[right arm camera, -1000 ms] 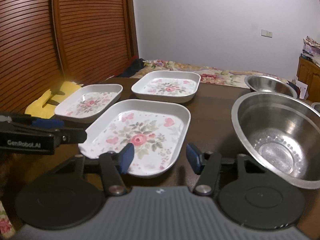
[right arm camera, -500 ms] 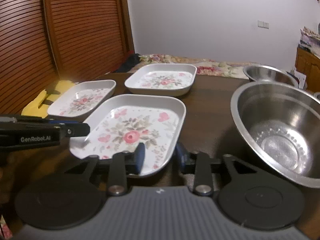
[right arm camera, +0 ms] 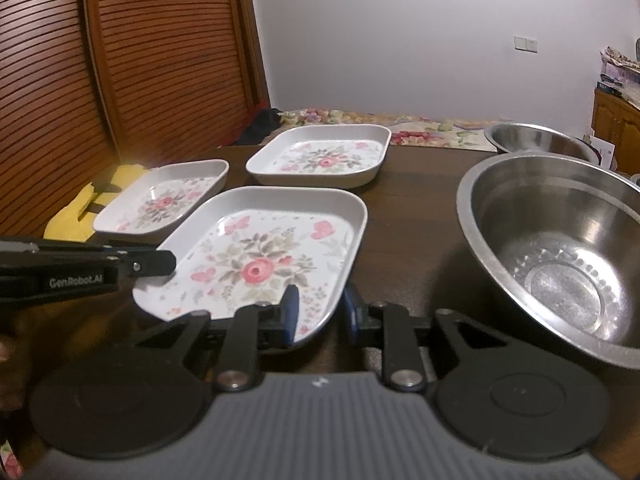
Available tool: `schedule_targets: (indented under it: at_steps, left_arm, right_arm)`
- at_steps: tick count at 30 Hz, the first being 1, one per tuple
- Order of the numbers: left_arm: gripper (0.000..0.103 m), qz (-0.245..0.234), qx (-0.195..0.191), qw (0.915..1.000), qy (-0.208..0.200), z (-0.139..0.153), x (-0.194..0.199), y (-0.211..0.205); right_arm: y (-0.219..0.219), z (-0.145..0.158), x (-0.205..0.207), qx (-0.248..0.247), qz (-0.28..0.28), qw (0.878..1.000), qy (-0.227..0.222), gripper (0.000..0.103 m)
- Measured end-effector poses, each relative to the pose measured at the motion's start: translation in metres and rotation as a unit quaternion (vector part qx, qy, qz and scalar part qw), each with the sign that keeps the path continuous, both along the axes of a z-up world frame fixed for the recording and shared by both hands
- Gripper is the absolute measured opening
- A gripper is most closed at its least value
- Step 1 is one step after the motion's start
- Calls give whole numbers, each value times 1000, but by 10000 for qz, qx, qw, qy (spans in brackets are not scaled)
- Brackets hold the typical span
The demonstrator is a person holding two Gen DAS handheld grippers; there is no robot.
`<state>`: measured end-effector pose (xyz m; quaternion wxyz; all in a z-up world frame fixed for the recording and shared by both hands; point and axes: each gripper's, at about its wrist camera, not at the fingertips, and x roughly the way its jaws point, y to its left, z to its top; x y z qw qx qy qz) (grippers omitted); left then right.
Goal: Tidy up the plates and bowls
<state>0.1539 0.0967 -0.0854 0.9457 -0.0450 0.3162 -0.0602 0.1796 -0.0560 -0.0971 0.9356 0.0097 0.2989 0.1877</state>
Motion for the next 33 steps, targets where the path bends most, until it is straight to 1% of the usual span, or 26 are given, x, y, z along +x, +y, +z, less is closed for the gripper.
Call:
schedule_targets:
  at_steps: [2, 3, 5, 9, 14, 17, 19, 23, 26, 33]
  left_arm:
    - [11, -3, 27, 10000, 1, 0, 0, -1]
    - [11, 0, 44, 10000, 1, 0, 0, -2]
    - [10, -3, 68, 10000, 15, 2, -2, -3]
    - [11, -40, 54, 10000, -50, 7, -14, -3]
    - [11, -109, 58, 9999, -98, 10, -39, -6]
    - [11, -133, -83, 9998, -85, 9, -60, -6]
    - [11, -160, -111, 9998, -73, 7, -71, -8]
    - [11, -187, 81, 9998, -61, 3, -88, -16]
    - [11, -199, 88, 9998, -35, 3, -95, -17]
    - [11, -240, 53, 9997, -57, 7, -111, -16]
  right_arm:
    - [-1, 0, 0, 13, -5, 10000, 6, 25]
    - [-1, 1, 0, -11, -10, 10000, -3, 22]
    - [-2, 1, -1, -2, 4, 10000, 13, 21]
    - [-10, 5, -6, 210, 31, 9997, 145, 18]
    - [-19, 12, -31, 329, 132, 9994, 58, 18]
    - [-25, 17, -49, 405, 205, 9990, -1, 18]
    - [-29, 18, -59, 453, 218, 9987, -21, 18]
    - [-32, 17, -76, 522, 240, 9983, -42, 18]
    - [-32, 13, -81, 509, 263, 9984, -21, 18]
    - [-37, 6, -89, 672, 318, 9971, 161, 19]
